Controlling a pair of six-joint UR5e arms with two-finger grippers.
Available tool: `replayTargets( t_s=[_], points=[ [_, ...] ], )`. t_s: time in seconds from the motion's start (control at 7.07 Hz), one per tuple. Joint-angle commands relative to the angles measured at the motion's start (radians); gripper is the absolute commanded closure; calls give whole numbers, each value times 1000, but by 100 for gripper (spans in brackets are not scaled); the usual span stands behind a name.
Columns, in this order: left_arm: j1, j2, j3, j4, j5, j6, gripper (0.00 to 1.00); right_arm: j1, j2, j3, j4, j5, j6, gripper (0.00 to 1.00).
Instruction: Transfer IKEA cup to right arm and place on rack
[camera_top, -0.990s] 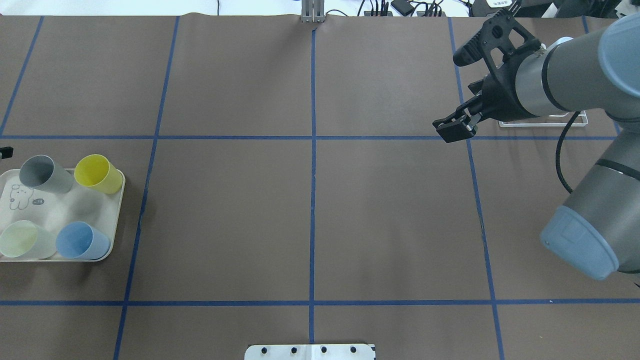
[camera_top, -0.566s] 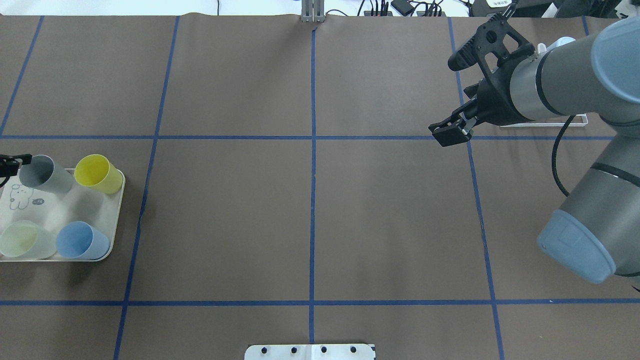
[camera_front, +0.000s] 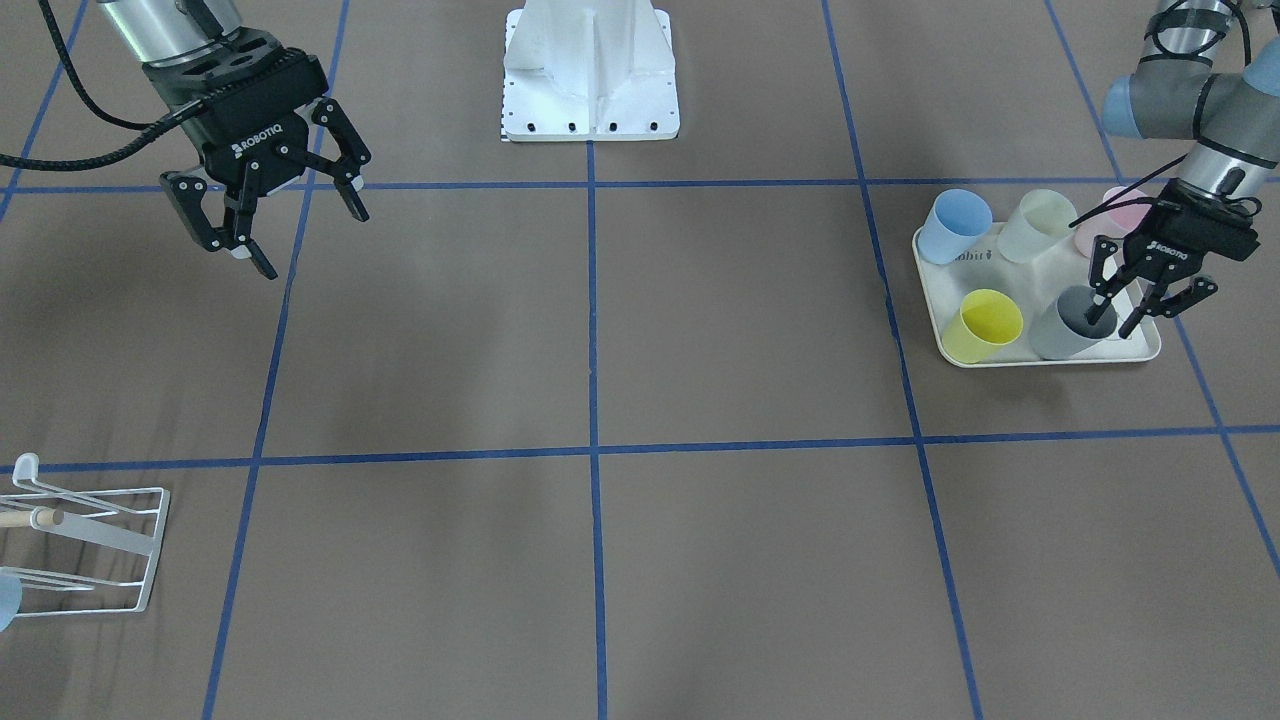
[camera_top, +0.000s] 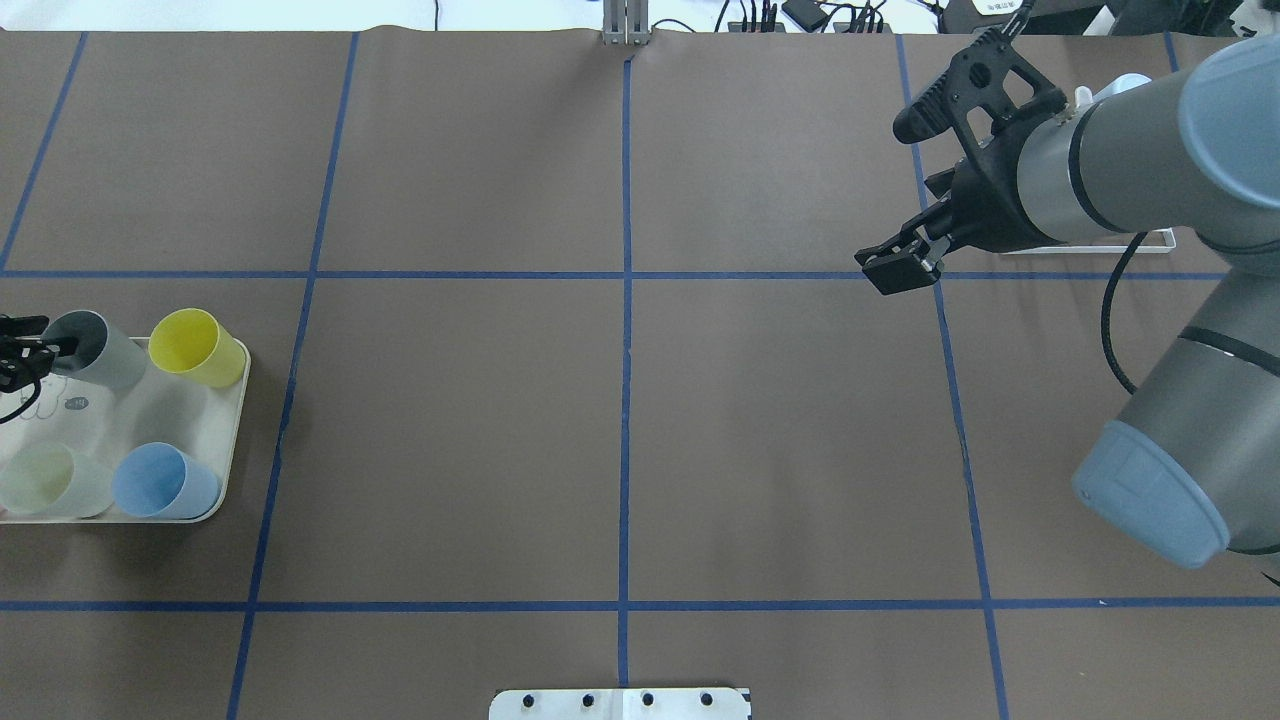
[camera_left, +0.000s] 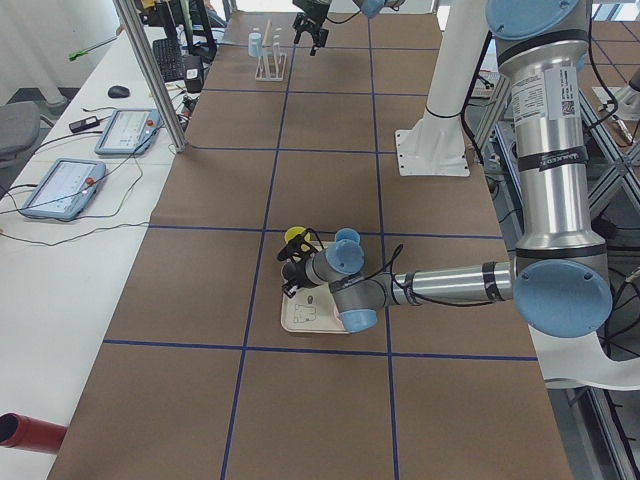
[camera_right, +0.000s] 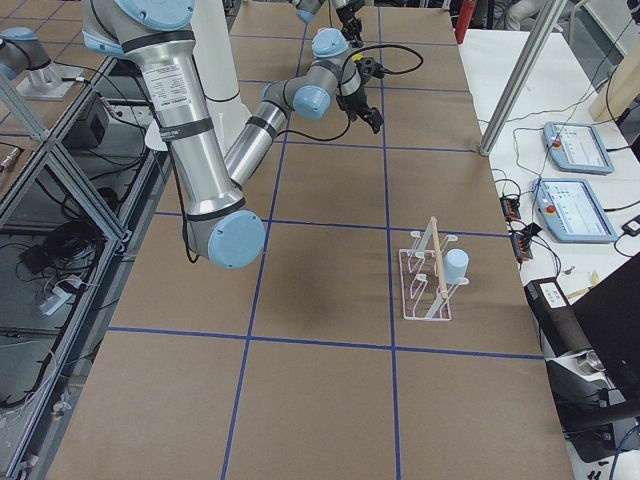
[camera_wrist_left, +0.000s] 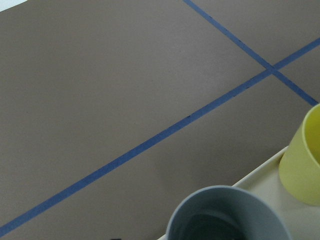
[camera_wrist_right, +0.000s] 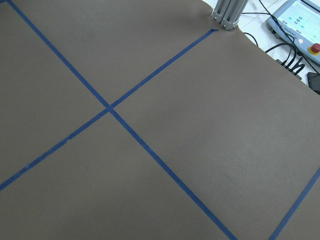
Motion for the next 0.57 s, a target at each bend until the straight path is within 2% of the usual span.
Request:
replayTargets(
  t_s=[0.0, 0.28, 0.42],
  points=[
    [0, -2, -2, -9, -27, -1, 100, 0, 2, 0, 0, 0, 0, 0],
    [-15, 0, -4, -7, -144, 8, 100, 0, 3, -1, 0, 0, -2, 0],
    [-97, 0, -24, 6, -168, 9, 100, 0, 3, -1, 0, 0, -2, 0]
  ],
)
